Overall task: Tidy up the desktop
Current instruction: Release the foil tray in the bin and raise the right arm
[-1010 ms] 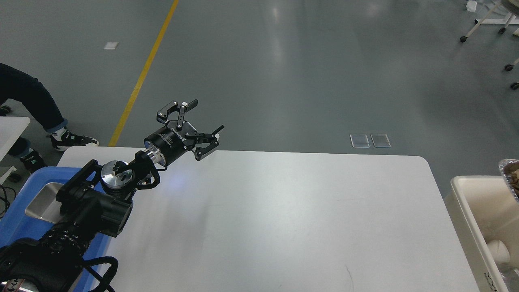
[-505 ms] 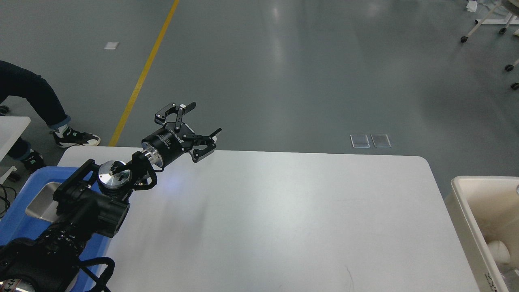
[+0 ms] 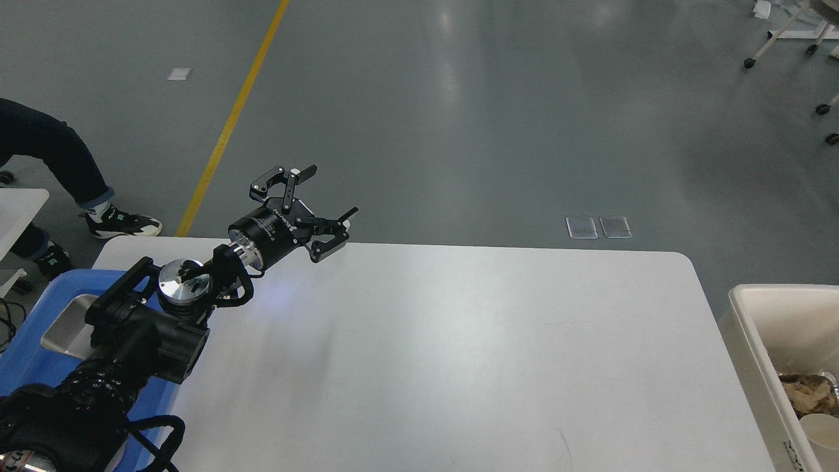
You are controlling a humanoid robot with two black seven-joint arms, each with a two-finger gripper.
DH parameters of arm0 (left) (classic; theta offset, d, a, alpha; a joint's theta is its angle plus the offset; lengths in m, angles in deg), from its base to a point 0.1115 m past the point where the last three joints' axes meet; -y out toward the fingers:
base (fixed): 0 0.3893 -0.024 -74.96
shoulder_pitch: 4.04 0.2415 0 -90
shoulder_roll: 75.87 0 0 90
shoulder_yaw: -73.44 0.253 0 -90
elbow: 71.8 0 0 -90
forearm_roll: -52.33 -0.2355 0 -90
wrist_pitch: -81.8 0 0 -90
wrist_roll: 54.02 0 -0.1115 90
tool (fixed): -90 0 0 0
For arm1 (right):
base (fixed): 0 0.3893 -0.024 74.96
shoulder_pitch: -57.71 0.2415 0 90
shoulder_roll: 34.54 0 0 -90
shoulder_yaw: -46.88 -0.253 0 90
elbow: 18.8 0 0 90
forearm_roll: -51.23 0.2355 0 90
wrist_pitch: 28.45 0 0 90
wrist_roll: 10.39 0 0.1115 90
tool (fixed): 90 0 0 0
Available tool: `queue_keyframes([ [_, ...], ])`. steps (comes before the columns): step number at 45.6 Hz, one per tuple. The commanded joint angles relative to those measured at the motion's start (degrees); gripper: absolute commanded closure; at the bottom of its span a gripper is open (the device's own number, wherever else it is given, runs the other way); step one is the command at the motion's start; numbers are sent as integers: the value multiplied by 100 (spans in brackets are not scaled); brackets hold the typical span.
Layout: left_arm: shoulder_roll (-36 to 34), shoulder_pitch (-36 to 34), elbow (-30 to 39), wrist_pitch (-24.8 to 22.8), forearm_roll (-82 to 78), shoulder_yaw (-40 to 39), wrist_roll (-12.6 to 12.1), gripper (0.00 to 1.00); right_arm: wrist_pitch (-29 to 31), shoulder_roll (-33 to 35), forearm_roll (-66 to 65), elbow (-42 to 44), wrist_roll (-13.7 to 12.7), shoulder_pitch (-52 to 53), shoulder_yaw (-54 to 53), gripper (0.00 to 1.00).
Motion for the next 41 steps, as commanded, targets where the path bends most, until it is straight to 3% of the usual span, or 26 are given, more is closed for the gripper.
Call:
queue_keyframes([
  [1, -243, -26, 0, -8, -132, 0, 0, 2, -26, 12, -20, 645, 17, 1176, -2, 0],
  [14, -244, -106, 8, -78, -141, -9, -35, 2, 246, -1235, 112, 936, -18, 3261, -273, 0],
  [26, -235, -88, 0, -87, -141, -9, -35, 2, 431, -2870, 174, 910, -9, 2831, -3279, 0],
  [41, 38, -27, 0, -95, -115, -97, -26, 2, 800, -4540, 191, 910, 167, 2505, -3764, 0],
])
